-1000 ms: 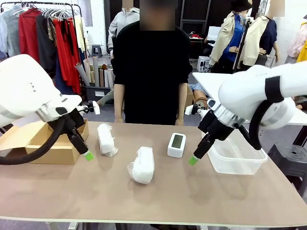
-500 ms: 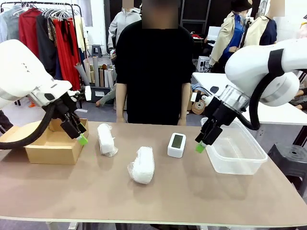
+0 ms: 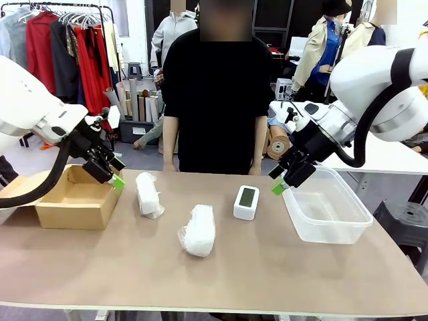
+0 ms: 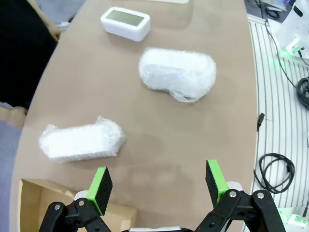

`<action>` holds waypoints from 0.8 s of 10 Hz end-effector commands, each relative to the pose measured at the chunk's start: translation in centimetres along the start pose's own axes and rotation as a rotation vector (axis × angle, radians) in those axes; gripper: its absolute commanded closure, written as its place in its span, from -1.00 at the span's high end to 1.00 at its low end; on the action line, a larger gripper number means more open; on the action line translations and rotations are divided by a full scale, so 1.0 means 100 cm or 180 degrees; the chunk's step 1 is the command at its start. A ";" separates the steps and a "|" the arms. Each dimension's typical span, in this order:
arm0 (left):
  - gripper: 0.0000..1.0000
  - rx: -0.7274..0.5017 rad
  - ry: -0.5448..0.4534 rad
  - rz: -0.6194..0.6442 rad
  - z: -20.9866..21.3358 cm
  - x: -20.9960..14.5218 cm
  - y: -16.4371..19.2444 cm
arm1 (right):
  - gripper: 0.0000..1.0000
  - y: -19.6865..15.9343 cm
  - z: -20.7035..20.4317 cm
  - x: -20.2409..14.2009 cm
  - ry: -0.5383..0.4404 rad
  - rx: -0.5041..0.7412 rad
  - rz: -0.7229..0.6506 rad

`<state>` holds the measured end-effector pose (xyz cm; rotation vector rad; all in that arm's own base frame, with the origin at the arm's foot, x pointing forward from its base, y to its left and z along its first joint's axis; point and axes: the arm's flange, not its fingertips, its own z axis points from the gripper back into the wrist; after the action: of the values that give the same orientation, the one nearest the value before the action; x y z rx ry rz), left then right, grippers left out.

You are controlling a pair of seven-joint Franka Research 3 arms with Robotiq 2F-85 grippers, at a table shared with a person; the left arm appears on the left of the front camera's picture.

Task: Separate and place wrapped and unwrapped clocks.
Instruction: Pick up the Digital clock indicated by the person.

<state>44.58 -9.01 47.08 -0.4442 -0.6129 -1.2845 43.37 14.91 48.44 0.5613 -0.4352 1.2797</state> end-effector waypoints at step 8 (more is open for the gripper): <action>1.00 0.0049 -0.0141 -0.0237 0.009 0.010 0.026 | 1.00 -0.029 0.028 0.002 -0.0379 -0.0310 0.0542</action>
<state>46.79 -8.94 48.34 -0.4327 -0.6717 -1.2955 45.29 13.14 50.14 0.5042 -0.6245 1.3497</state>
